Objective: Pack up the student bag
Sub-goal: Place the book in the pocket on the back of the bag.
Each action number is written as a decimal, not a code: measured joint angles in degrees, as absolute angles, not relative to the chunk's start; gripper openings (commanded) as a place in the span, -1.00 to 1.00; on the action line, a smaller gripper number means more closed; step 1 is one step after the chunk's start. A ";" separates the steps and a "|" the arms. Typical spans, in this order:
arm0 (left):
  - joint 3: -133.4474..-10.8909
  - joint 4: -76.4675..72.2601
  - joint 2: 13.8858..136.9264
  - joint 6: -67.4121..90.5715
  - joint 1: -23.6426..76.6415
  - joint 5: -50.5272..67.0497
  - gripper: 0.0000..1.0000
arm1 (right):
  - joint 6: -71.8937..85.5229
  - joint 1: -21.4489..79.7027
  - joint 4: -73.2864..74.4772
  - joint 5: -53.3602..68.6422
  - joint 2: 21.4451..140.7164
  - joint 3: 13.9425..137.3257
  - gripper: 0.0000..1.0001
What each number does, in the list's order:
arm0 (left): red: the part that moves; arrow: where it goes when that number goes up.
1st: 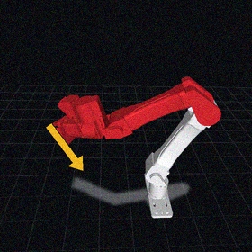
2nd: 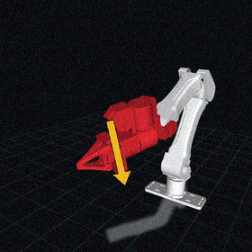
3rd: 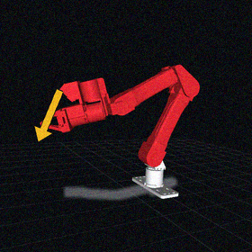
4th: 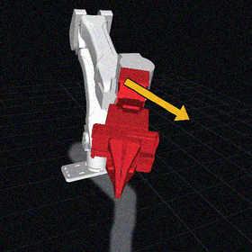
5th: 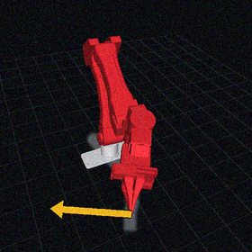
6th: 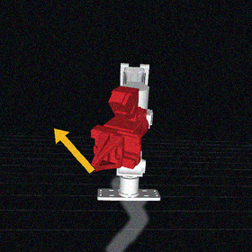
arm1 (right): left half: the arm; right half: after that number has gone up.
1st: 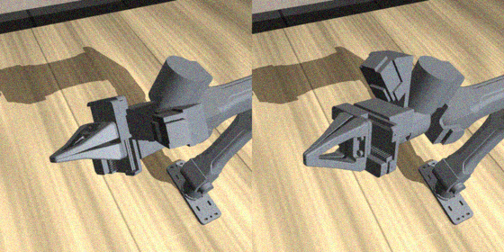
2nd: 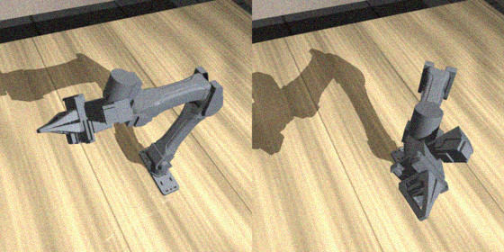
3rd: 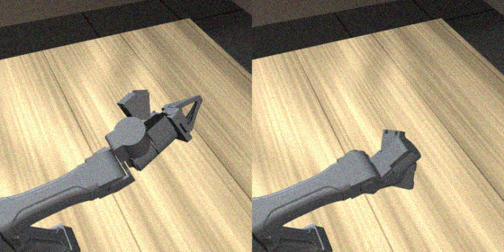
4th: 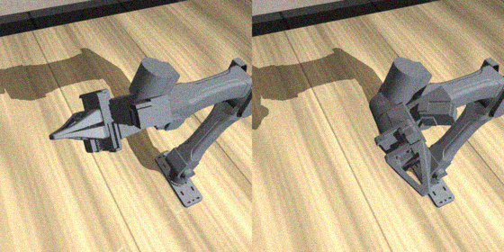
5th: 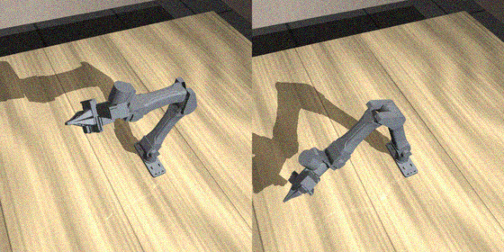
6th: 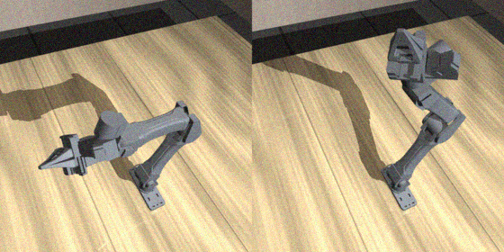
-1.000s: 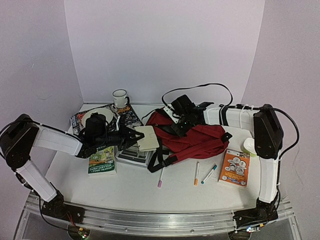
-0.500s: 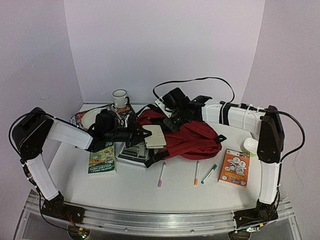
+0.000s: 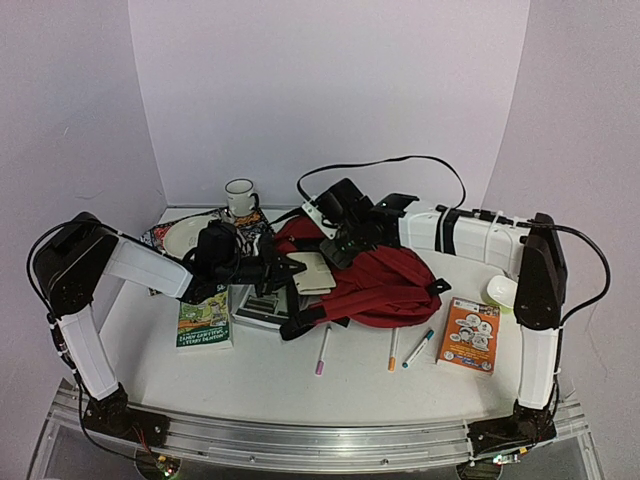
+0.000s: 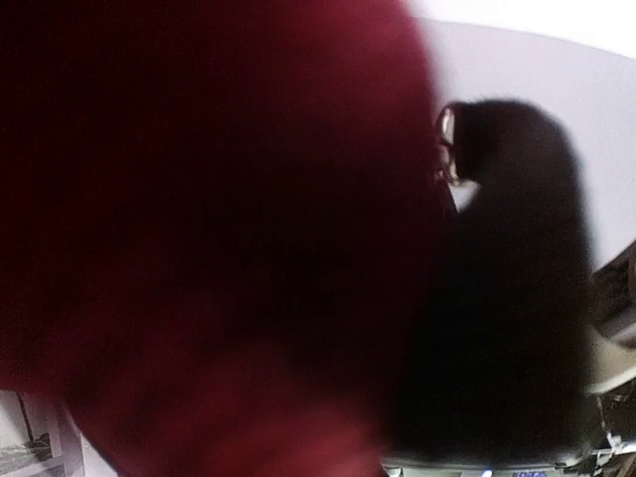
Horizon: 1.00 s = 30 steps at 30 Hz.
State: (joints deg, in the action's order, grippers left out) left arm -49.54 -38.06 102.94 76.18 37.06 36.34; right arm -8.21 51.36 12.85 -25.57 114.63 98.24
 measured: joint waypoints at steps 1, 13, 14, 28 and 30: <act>-49.54 -38.09 102.94 76.64 37.06 35.49 -1.00 | -8.07 51.47 12.84 -25.56 114.63 98.24 -1.00; -50.55 -37.94 102.89 78.50 36.99 28.61 -1.00 | -4.41 53.20 12.54 -25.01 114.63 97.73 -1.00; -50.93 -37.93 102.89 78.36 36.99 28.45 -1.00 | -3.93 53.28 12.45 -24.92 114.63 97.73 -1.00; -52.37 -37.82 102.69 76.43 37.13 22.52 -1.00 | 2.93 53.75 10.96 -20.98 114.63 97.73 -1.00; -52.99 -37.40 102.69 76.25 37.30 21.79 -1.00 | 3.57 53.76 10.72 -19.95 114.63 97.73 -1.00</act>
